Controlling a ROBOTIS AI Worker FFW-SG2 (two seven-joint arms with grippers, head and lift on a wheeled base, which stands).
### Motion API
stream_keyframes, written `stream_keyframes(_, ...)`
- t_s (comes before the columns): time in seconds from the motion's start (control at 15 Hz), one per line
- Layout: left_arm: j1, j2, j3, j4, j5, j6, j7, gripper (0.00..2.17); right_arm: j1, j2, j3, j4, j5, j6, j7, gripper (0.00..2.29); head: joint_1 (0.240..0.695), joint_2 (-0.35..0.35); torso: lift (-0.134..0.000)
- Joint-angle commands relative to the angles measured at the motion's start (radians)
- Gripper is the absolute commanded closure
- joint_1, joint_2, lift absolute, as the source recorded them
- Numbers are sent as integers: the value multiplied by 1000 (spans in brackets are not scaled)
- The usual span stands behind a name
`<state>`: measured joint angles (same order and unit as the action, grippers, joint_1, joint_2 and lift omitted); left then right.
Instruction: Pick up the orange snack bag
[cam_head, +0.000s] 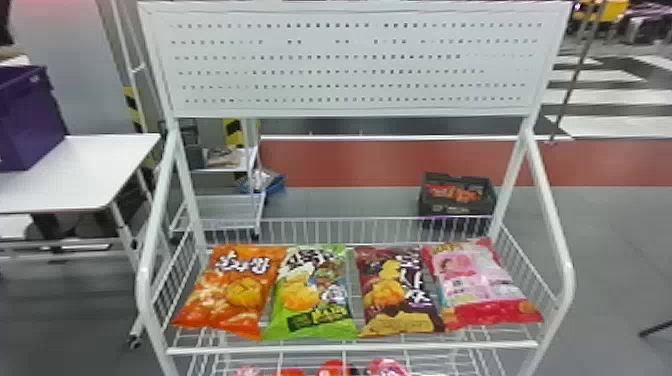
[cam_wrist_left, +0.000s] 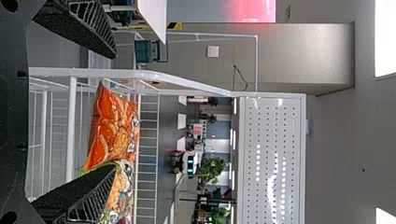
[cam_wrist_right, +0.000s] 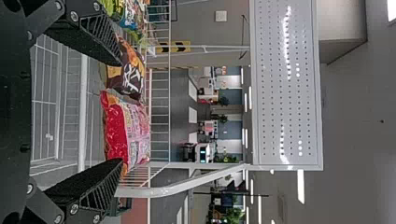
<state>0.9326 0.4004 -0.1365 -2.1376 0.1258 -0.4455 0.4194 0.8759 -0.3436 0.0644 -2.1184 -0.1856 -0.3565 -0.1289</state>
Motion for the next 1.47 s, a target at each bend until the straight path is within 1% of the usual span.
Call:
stream_keyframes(0.0,0,0,0,1,0,0,-1,39,0,0,0,0,0,0,0,171,499,0,0)
stream_keyframes(0.8,-14,-2,-5,12,3,9,-5,73,-2,0,0,2,-3,-3,0,167,499,0,0)
stream_keyframes(1.07,-144,-2,-51,81,37,37,-19,73,-3,3,2,6,-2,-3,0,167,499,0,0)
stream_keyframes(1.4,-371,-2,-137,110,63,310,-19,76,-3,8,8,9,6,-3,0,167,499,0,0)
